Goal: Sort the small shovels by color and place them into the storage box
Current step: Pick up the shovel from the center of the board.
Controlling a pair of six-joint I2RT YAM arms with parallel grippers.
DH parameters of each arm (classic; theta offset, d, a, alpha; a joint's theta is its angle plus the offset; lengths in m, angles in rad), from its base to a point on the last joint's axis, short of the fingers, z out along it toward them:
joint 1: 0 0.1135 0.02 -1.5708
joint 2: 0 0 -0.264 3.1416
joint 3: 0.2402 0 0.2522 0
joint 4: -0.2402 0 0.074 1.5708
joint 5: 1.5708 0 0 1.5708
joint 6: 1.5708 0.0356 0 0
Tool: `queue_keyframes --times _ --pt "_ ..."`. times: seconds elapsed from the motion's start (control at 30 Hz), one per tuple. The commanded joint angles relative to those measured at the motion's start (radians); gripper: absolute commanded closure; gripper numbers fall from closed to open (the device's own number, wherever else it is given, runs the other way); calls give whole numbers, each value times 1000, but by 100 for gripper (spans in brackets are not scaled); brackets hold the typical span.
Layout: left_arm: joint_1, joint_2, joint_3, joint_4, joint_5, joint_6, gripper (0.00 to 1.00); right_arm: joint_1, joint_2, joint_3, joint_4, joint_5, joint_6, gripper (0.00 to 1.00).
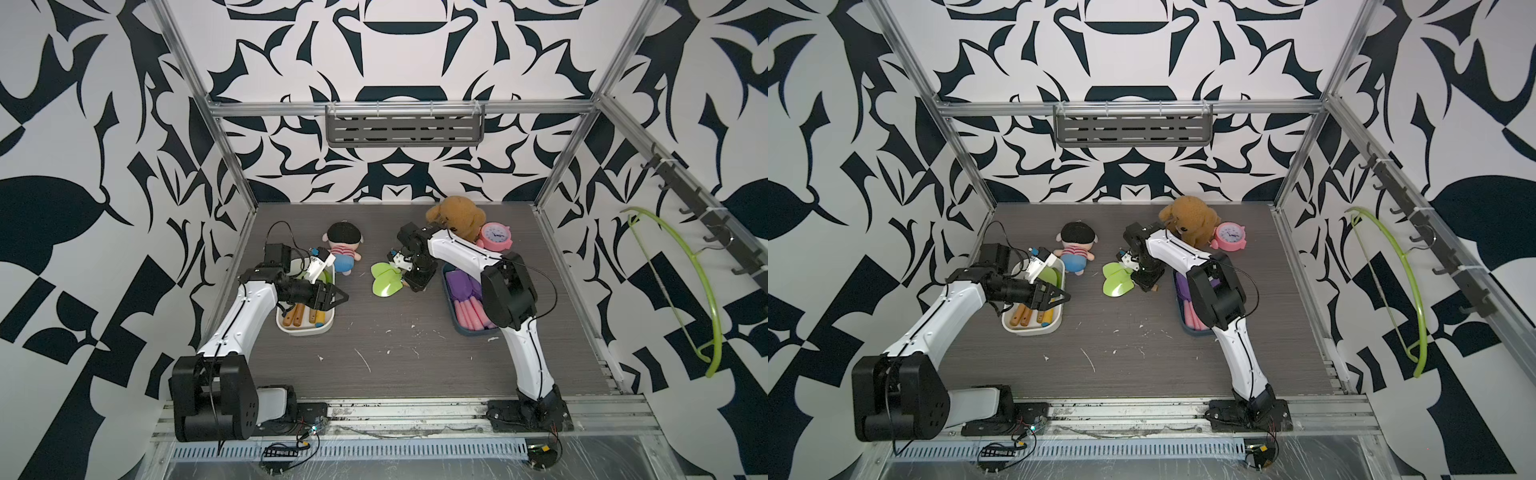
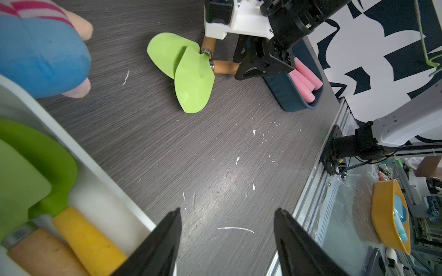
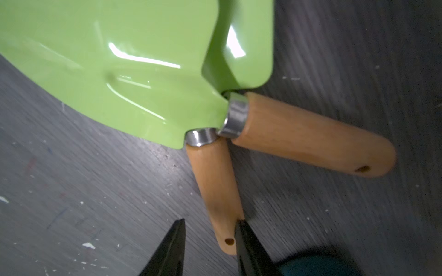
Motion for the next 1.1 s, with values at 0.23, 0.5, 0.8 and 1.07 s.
queue_keyframes --times 0.23,0.5,0.8,1.07 --pt "5 2 0 -19 29 2 32 8 -52 -81 13 -60 41 65" --pt "6 -9 -3 -18 33 2 33 13 -182 -170 35 -72 80 87" --pt "5 -22 -10 -15 46 0 33 13 -322 -241 25 -142 154 100" --pt "5 -22 -20 -6 55 -4 33 13 -380 -251 -97 -175 294 100"
